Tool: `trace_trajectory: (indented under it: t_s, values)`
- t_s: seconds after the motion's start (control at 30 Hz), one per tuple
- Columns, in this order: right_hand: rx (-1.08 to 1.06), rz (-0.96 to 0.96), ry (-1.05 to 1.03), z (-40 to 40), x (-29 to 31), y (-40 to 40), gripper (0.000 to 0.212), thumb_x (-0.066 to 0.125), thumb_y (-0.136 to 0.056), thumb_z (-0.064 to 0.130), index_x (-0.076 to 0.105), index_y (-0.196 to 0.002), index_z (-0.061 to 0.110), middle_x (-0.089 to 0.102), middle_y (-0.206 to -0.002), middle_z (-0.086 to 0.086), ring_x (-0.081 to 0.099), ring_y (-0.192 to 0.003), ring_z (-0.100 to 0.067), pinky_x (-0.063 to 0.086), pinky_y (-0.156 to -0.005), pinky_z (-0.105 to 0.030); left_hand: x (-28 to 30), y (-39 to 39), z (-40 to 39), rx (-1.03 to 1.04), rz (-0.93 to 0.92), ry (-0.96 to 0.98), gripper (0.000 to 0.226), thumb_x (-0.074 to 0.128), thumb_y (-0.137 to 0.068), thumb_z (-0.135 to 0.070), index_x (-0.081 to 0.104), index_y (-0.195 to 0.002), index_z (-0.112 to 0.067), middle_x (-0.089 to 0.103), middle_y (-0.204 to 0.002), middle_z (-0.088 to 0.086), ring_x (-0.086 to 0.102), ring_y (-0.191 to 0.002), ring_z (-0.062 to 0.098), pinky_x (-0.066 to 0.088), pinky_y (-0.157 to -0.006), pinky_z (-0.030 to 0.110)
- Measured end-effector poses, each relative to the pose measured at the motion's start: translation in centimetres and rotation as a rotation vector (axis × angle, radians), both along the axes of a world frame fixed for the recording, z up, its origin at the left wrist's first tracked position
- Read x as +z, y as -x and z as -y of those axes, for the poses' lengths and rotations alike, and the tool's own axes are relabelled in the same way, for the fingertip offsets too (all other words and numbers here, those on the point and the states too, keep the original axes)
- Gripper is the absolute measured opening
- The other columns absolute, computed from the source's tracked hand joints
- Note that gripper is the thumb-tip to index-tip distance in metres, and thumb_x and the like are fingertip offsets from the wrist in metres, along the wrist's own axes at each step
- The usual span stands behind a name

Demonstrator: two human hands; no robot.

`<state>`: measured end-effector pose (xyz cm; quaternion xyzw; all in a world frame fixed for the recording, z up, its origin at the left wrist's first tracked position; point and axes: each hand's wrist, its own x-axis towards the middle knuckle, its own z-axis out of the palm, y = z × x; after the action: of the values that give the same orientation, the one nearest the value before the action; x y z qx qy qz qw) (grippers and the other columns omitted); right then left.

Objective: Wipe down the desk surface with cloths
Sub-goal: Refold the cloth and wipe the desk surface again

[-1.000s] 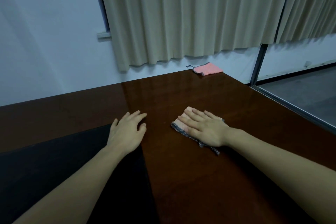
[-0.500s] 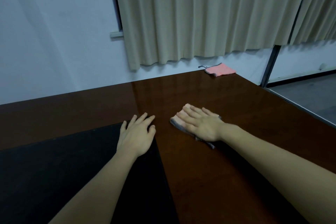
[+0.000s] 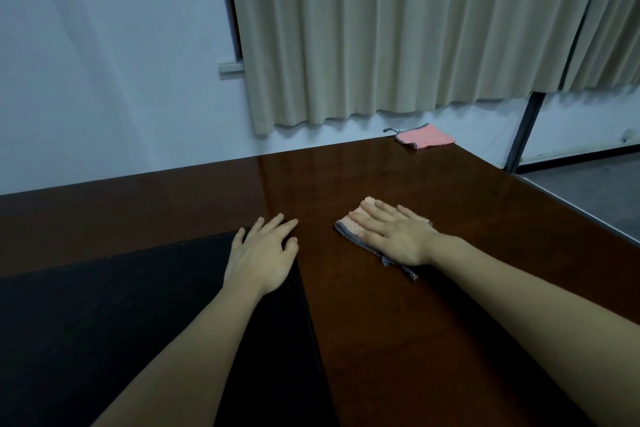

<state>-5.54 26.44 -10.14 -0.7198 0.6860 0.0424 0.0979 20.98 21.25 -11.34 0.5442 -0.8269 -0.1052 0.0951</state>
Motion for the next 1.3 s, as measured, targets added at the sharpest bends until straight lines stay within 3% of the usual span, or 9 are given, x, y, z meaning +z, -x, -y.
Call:
trace_trajectory:
  t_s: [0.3,0.43,0.63,0.8,1.13,1.3]
  values:
    - [-0.087,-0.004,0.001,4.5,0.3,-1.2,0.057,0.009,-0.106,0.058,-0.003,-0.160,0.044,-0.012,-0.170,0.008,-0.011,-0.156,-0.016,-0.005,-0.126,-0.045,0.1,0.1,0.1,-0.001,-0.050,-0.005,0.048,0.030,-0.107,-0.047,0.033,-0.155,-0.043,0.019,-0.167,-0.013,0.010,-0.155,0.016,0.002,-0.125,0.046]
    - [0.040,-0.009,0.004,1.4,0.4,-3.8,0.057,0.009,-0.106,0.058,-0.004,-0.159,0.045,-0.014,-0.169,0.008,-0.014,-0.156,-0.014,-0.007,-0.126,-0.044,0.7,-0.5,0.0,0.027,-0.124,-0.005,0.048,0.032,-0.107,-0.045,0.036,-0.154,-0.040,0.021,-0.167,-0.010,0.012,-0.155,0.018,0.005,-0.125,0.048]
    - [0.251,0.027,-0.004,-5.2,0.5,-7.7,0.056,0.010,-0.106,0.058,-0.004,-0.158,0.048,-0.019,-0.166,0.013,-0.021,-0.153,-0.008,-0.012,-0.125,-0.039,1.4,-5.2,-0.5,0.047,-0.031,-0.054,0.048,0.032,-0.107,-0.047,0.033,-0.155,-0.040,0.023,-0.166,-0.012,0.011,-0.156,0.020,0.005,-0.125,0.051]
    - [0.202,0.033,-0.018,-3.8,0.7,-8.0,0.063,0.003,-0.097,0.067,-0.004,-0.158,0.050,-0.018,-0.167,0.014,-0.020,-0.152,-0.007,-0.011,-0.124,-0.037,1.4,-9.7,-0.4,0.081,0.008,-0.078,0.049,0.033,-0.108,-0.047,0.031,-0.156,-0.040,0.019,-0.167,-0.012,0.008,-0.156,0.020,0.004,-0.125,0.052]
    - [-0.072,0.007,0.005,7.2,0.3,-8.1,0.057,0.008,-0.106,0.056,-0.002,-0.161,0.042,-0.012,-0.170,0.006,-0.011,-0.156,-0.017,-0.005,-0.126,-0.046,0.2,-11.9,0.5,0.091,0.016,-0.053,0.049,0.027,-0.107,-0.050,0.025,-0.156,-0.046,0.012,-0.167,-0.018,0.004,-0.156,0.018,0.000,-0.125,0.051]
    - [-0.032,-0.013,0.002,7.8,0.4,-9.6,0.057,0.008,-0.106,0.054,-0.002,-0.161,0.041,-0.012,-0.170,0.005,-0.012,-0.156,-0.019,-0.004,-0.126,-0.048,0.2,-12.0,0.3,0.083,0.012,-0.053,0.050,0.026,-0.107,-0.051,0.024,-0.156,-0.046,0.011,-0.167,-0.018,0.003,-0.156,0.017,0.000,-0.125,0.050]
